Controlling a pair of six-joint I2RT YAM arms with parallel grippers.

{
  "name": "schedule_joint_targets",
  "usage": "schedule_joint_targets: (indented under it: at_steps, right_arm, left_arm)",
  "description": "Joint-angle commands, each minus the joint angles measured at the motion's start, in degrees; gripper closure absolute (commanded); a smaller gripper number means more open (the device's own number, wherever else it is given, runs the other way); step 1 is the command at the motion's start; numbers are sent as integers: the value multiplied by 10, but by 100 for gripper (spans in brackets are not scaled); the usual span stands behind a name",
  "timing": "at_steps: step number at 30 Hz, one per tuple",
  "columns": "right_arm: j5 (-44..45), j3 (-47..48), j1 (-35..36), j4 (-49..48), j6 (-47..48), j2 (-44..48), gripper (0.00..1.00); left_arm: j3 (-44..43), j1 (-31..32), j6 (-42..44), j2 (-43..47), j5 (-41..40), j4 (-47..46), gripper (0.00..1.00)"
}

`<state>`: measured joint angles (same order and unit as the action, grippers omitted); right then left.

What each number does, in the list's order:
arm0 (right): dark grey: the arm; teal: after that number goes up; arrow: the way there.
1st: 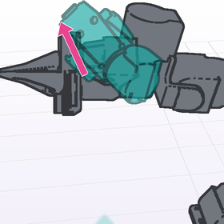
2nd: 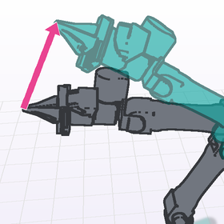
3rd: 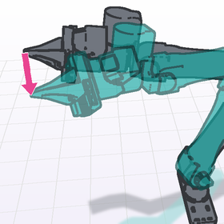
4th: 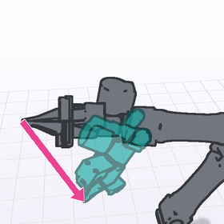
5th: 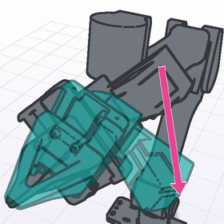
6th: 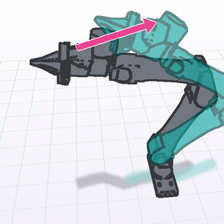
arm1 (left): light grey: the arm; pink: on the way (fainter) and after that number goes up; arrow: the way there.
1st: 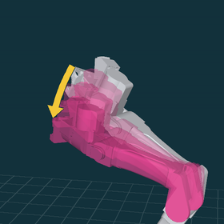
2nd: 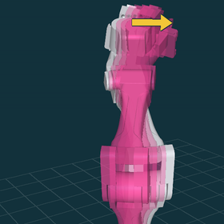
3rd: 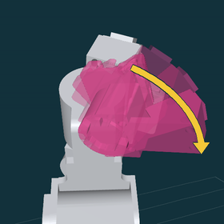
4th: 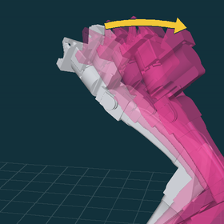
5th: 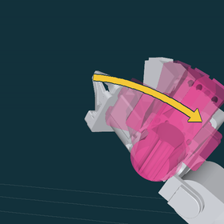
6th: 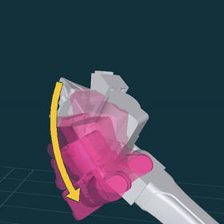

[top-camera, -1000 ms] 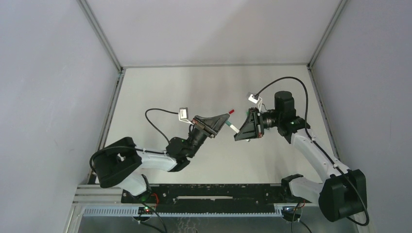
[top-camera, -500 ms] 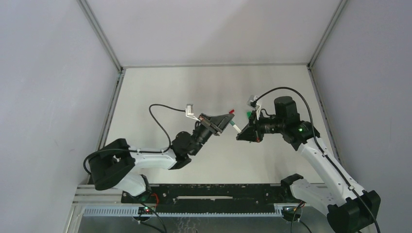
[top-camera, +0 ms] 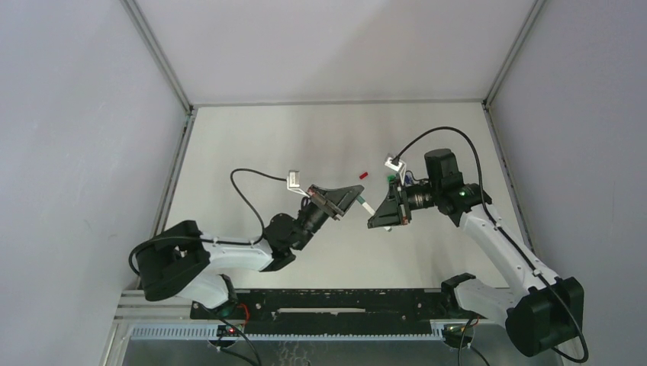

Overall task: Insert the pens into the pen caps
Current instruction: Press the pen cap onto the pen, then place the pen at the center of the board.

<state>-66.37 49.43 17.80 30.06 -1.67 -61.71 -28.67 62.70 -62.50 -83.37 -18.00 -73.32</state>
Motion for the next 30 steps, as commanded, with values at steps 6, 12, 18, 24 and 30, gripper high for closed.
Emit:
schedule_joint_targets:
  at_steps: [6, 12, 18, 24, 30]
  right_arm:
    - [44, 34, 38, -119, 182, 14, 100]
    - [35, 34, 28, -72, 253, 15, 100]
    - [44, 34, 15, -46, 296, 20, 100]
    - [129, 34, 14, -30, 326, -14, 100]
    - [302, 38, 19, -68, 255, -99, 100]
  left_arm:
    - [39, 52, 73, 107, 191, 90, 76]
    - [81, 3, 124, 247, 92, 150, 38]
    - [91, -3, 211, 381, 45, 318, 27]
    - [133, -3, 247, 452, -3, 395, 25]
    - [165, -4, 238, 455, -27, 386, 25]
